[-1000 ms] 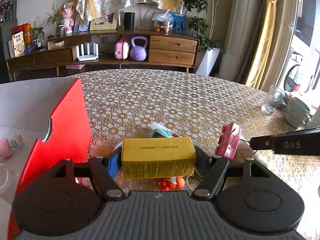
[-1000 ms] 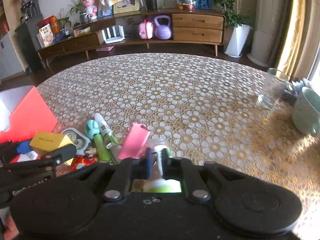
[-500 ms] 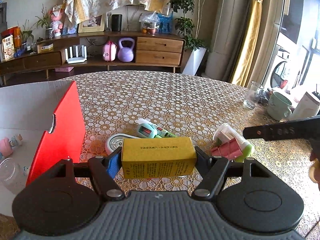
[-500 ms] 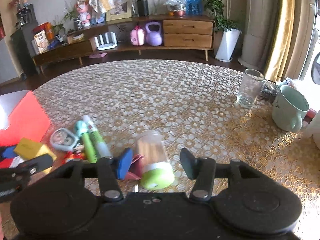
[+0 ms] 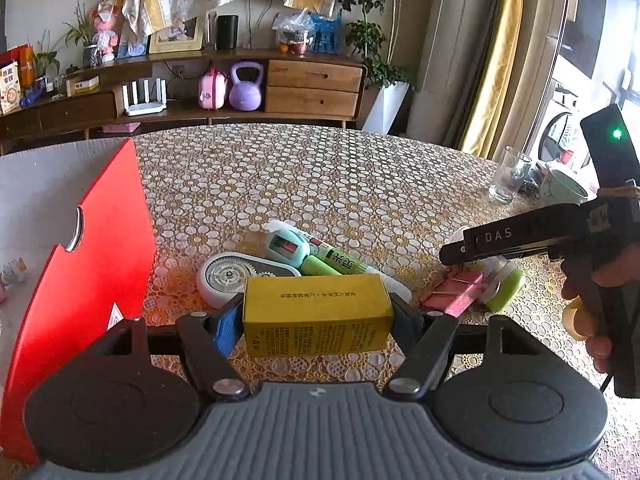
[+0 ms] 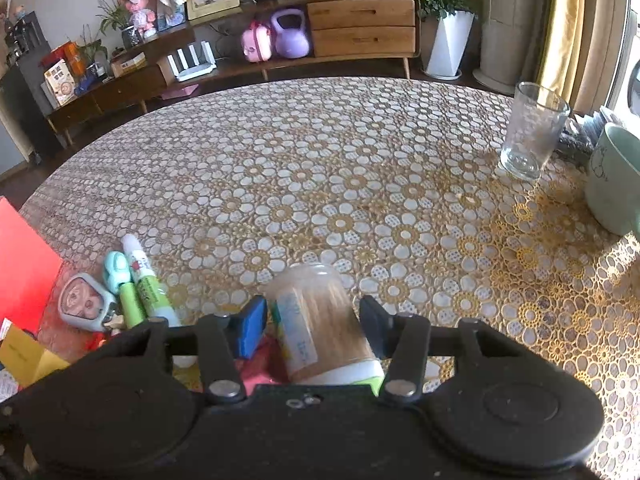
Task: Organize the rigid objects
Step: 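Lift and carry the yellow carton and green-capped container over the box with both tools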
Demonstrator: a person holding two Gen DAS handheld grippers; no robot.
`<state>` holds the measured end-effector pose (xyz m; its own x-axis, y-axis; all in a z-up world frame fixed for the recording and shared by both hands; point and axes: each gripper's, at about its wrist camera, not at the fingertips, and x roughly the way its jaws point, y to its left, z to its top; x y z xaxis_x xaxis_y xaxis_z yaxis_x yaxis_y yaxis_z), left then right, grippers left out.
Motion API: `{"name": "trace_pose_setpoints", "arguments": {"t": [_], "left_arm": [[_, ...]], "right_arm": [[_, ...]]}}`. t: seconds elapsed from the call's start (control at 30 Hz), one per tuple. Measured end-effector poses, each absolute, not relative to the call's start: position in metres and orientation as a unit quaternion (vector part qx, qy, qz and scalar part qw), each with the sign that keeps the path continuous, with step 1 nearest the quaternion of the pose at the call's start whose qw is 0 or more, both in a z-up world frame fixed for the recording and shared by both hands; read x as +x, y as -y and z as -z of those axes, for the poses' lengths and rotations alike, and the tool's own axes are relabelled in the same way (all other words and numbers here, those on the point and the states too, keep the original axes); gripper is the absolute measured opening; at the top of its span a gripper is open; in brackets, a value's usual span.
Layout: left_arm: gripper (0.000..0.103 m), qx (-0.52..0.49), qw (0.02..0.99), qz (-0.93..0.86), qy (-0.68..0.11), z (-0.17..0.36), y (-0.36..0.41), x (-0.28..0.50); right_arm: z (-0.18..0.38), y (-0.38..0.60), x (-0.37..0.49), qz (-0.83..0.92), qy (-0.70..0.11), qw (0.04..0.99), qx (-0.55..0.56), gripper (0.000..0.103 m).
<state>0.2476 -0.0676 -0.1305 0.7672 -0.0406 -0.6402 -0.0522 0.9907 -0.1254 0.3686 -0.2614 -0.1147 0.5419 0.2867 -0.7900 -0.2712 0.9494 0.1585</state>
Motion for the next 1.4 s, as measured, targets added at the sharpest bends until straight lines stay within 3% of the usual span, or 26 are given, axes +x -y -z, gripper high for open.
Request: {"name": "trace_pose_setpoints", "arguments": {"t": [0.3,0.87,1.4], "left_arm": [[0.073,-0.068,0.938,0.007,-0.340,0.126,0.068,0.240],[0.073,-0.057,0.941,0.048,-0.331,0.071,0.055,0.183],[0.073,-0.034,0.943,0.046,-0.327,0.025,-0.019,0.133]], "right_arm": [[0.106,0.279,0.347,-0.146,-0.437,0.887,0.019,0.046],[0.036,0.288,0.256,-0.158,-0.405,0.900,0.040,0.043],[-0.042,0.192,0.194,-0.261,-0.369,0.892,0.019,0.043]]}}
